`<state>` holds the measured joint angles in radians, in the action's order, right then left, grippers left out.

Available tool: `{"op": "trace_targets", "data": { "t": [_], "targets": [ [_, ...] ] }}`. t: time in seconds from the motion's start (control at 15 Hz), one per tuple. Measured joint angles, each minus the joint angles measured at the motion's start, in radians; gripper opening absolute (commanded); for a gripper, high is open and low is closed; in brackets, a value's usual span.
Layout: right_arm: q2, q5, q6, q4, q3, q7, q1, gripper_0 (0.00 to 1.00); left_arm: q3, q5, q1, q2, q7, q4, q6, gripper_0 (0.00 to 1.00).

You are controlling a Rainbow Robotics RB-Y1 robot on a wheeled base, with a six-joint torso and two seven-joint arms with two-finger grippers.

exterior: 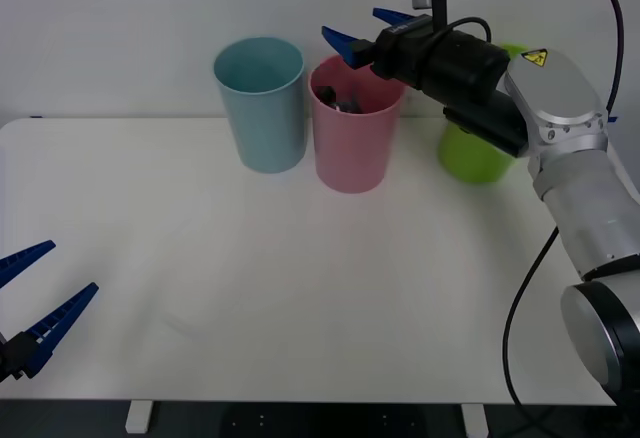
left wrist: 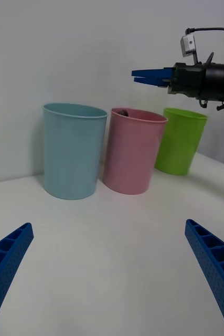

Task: Grasp the object on the table and drop it into the matching bin: aluminum can to the light blue bin, PET bottle to the pink bin.

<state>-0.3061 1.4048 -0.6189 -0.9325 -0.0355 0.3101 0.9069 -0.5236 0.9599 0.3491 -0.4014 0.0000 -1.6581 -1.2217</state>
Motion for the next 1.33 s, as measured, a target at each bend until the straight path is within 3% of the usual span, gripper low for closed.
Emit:
{"op": "trace_targets", "data": {
  "t": [0.6, 1.0, 1.33],
  "targets": [
    [-0.109, -0.092, -0.007, -0.241, 0.013, -0.021, -0.209, 1.0, 0.0, 0.0, 0.0, 0.0, 0.0, 0.0, 0.0, 1.0],
    [-0.197, -0.158, -0.007, -0.487, 0.046, -0.031, -0.453, 1.0, 0.0, 0.0, 0.0, 0.0, 0.0, 0.0, 0.0, 1.0],
    [-0.211, -0.167, -0.029, -0.642, 0.121, -0.076, -0.653, 1.0, 0.0, 0.0, 0.0, 0.0, 0.0, 0.0, 0.0, 1.0]
  ]
}}
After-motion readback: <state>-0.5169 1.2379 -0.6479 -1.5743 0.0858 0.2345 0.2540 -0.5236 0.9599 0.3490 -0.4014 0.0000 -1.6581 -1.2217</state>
